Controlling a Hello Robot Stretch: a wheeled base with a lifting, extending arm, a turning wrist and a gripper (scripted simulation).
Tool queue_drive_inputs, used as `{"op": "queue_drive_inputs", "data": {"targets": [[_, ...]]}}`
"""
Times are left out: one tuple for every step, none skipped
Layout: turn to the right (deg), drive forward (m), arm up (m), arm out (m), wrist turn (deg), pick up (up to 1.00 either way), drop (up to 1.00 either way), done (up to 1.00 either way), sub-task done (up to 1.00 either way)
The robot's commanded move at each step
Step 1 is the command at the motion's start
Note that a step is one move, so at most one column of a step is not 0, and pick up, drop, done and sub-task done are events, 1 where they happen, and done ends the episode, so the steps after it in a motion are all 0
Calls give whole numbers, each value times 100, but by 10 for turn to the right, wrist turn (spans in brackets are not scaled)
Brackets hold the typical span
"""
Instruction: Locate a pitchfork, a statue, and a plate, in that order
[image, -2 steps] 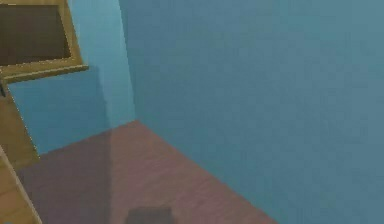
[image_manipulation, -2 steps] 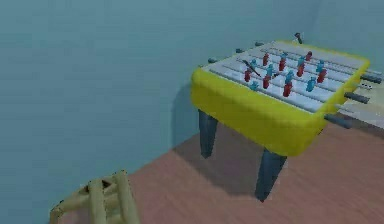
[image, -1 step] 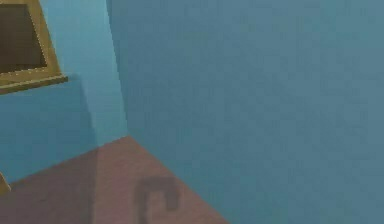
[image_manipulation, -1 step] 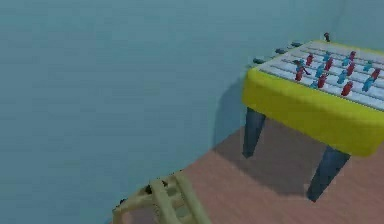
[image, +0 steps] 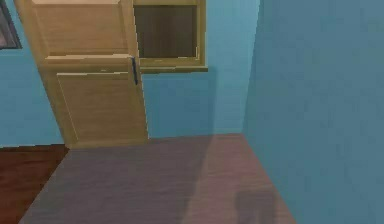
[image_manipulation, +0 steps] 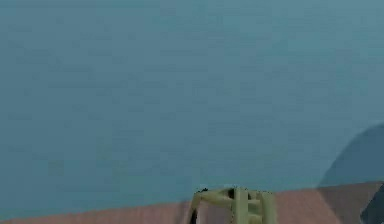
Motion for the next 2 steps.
{"op": "queue_drive_inputs", "data": {"targets": [[0, 30, 0, 0, 0, 0, 0, 0, 0], [-450, 0, 0, 0, 0, 0, 0, 0, 0]]}}
